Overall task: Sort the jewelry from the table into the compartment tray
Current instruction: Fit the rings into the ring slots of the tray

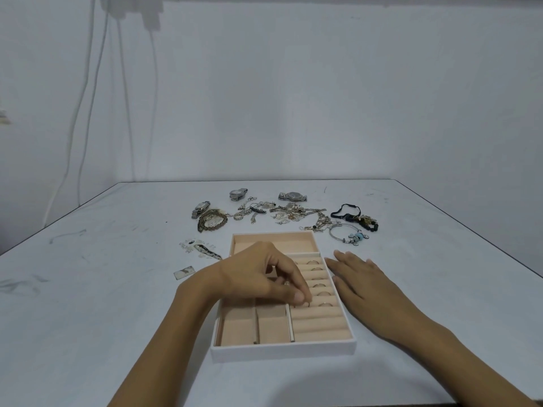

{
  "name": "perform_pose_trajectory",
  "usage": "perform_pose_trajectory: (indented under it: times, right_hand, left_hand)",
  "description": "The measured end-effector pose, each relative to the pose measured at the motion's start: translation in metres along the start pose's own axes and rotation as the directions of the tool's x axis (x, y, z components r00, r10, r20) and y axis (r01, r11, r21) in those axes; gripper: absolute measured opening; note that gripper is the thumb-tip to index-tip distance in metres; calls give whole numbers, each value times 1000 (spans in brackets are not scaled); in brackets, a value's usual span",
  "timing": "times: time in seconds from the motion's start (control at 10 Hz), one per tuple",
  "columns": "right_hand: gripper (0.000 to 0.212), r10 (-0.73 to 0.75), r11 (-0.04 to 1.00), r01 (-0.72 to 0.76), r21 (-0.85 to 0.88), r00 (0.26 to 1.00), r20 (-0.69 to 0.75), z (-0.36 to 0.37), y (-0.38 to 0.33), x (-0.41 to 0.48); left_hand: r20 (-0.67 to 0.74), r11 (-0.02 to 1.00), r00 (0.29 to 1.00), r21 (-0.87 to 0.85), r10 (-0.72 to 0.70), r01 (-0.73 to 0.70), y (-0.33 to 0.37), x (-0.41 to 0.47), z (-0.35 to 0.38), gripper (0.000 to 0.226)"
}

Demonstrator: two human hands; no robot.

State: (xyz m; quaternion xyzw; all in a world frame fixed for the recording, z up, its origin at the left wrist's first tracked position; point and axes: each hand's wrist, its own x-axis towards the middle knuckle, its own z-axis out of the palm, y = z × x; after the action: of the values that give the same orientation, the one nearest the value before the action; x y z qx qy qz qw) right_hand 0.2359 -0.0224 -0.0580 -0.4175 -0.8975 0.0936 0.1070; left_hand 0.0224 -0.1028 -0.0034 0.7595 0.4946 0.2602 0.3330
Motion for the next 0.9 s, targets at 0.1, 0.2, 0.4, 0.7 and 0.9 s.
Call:
perform_pose_trajectory:
  times: [0.1, 0.2, 0.4, 0.7, 0.9]
  right_hand:
    - [47, -2, 1000, 2, -2, 1000, 5, 0, 0, 0]
    - [47, -4, 1000, 4, 0, 1000, 3, 0, 0, -1]
    - [47, -4, 1000, 4, -17, 1000, 4, 1, 0, 0]
    - [47, 0, 1000, 0, -23, 1000, 7, 0, 0, 0]
    - [47, -8, 1000, 8, -22, 1000, 4, 1, 1, 0]
  left_hand:
    - [7, 1000, 1000, 7, -2, 2, 0, 0, 1, 14]
    - [12, 1000, 1000, 15, -5, 5, -1, 0, 1, 13]
    - [10, 1000, 1000, 16, 1, -1, -2, 1, 1, 12]
    - [17, 1000, 1000, 11, 3, -3, -3, 2, 1, 12]
    - [18, 1000, 1000, 12, 11, -12, -3, 2, 1, 13]
